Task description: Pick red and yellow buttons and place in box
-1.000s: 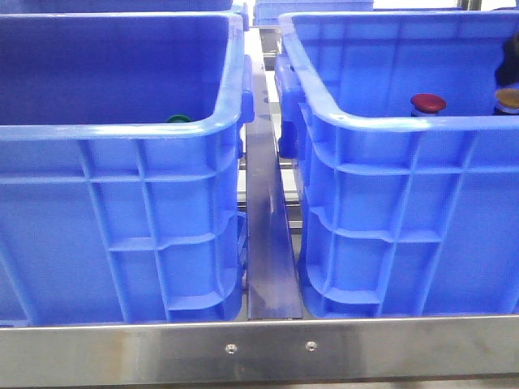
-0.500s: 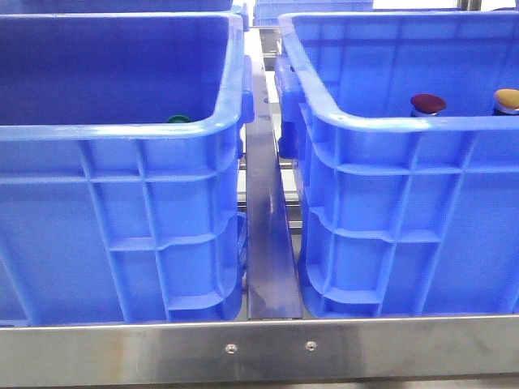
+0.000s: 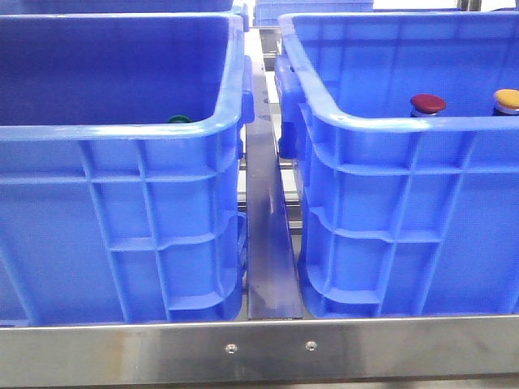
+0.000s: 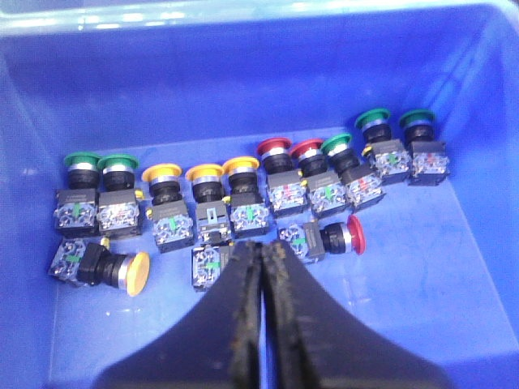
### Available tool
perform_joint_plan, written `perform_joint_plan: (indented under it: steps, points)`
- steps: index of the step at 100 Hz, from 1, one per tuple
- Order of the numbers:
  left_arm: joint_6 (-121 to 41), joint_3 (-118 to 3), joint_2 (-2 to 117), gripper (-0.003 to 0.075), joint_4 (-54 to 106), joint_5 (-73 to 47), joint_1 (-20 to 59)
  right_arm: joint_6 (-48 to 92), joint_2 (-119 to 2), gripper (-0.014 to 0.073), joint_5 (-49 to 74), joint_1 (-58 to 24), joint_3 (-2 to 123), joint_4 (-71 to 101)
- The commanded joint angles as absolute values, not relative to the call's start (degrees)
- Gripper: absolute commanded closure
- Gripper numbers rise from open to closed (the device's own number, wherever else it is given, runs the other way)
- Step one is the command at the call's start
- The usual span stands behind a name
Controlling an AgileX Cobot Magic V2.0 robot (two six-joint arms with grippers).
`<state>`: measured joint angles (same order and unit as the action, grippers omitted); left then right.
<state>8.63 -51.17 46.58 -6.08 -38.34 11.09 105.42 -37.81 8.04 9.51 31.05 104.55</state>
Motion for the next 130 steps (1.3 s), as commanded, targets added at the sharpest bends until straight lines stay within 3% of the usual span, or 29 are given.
perform_joint_plan:
  steps: [1,27,130]
  points:
    - [9.26,-52.57,46.12,0.0741,-5.77,-33.71,10.81,105.2,-34.56,0.0125,10.0,9.53,31.59,108.75]
    - [9.26,-52.57,46.12,0.0741,-5.77,-33.71,10.81,105.2,-32.37,0.0672,10.06,9.53,31.29,108.75]
    - [9.26,-52.57,48.92,0.0741,-5.77,-33.71,10.81,105.14,-32.37,0.0663,10.16,9.53,31.29,108.75]
